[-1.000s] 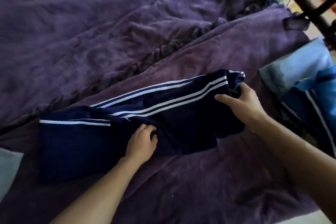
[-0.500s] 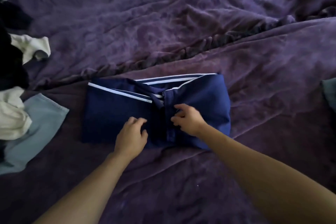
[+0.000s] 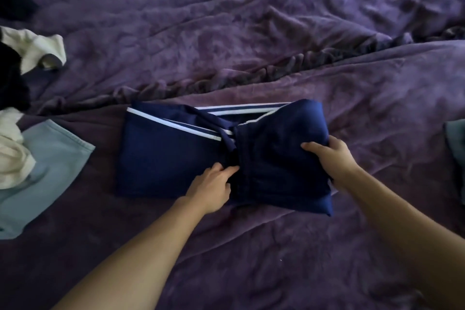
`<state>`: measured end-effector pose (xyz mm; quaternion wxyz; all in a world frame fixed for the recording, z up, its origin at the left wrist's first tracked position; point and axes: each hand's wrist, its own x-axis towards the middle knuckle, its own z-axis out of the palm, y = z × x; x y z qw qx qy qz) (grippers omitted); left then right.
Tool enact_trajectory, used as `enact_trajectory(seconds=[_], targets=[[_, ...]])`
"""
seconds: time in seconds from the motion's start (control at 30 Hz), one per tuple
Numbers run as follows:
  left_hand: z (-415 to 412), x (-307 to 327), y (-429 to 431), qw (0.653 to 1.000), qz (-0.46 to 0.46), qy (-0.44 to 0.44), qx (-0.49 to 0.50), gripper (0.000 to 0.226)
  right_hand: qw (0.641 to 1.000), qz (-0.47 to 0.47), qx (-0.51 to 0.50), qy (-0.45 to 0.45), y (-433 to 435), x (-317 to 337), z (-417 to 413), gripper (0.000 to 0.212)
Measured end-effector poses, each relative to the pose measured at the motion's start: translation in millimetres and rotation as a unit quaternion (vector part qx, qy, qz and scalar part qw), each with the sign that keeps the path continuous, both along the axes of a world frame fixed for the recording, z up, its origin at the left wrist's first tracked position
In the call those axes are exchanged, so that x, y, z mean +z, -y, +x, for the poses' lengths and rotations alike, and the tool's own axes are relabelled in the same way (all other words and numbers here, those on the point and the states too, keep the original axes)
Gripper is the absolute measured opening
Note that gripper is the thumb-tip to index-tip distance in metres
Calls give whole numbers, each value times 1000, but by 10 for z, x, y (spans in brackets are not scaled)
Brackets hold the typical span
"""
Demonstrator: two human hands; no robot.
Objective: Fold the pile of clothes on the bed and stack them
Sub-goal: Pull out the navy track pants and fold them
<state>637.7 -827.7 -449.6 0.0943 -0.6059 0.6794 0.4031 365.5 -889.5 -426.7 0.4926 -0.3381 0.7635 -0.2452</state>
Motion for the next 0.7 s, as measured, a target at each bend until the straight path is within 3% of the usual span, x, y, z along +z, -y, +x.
enact_trajectory(seconds=[0.17,0.3,0.43,0.57,0.63,0.7], targets=[[760,324,21,985,-49,-39,162,35,994,-86,62,36,3,643,1077,31],[1530,448,-135,966,-74,-21,248,30,973,-114,190,-69,80,713,2123,33],[2202,404,-369,942,-94,19,322,28,944,-85,307,-90,121,394,3135,34],[2544,264,-442,913,-120,25,388,24,886,12,460,-48,29,33,3621,48],[2532,221,-366,903,-142,27,404,29,888,-27,456,-46,-78,-34,3571,40],[2387,210,-257,903,-191,27,384,36,909,-162,370,-101,-178,-22,3341,31]])
